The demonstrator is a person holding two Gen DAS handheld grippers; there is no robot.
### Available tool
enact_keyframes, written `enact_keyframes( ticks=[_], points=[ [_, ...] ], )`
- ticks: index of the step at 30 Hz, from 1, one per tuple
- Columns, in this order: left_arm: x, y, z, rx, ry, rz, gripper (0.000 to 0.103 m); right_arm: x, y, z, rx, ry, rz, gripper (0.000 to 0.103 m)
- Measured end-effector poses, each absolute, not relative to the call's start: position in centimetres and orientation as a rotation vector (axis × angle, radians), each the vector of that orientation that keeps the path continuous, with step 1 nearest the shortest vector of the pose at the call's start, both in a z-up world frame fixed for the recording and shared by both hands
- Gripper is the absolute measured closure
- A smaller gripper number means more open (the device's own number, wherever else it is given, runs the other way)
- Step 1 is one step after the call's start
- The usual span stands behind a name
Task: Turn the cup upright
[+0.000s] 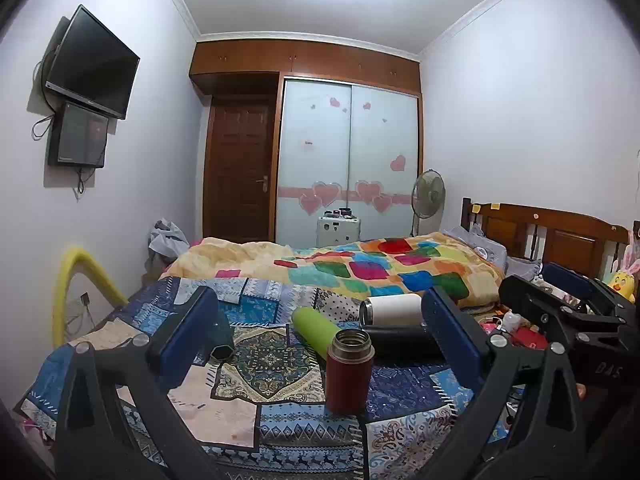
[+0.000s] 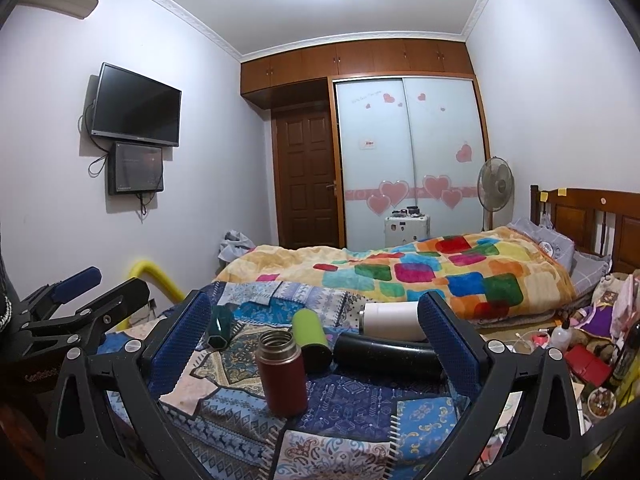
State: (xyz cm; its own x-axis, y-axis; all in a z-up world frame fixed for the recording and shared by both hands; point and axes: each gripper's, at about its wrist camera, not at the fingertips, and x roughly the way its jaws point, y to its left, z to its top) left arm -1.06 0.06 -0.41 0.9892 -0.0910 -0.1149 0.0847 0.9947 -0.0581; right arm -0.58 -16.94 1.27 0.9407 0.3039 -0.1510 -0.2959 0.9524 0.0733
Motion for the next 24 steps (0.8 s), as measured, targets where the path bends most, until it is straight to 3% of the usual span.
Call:
enact_keyframes(
  ticks=[24],
  points=[
    [-1.09,-0.34,-0.44,-0.049,0.129,-0.113,0.0,-0.64,-17.16,1.41,0.055,0.162,0.304,0.0]
  ],
)
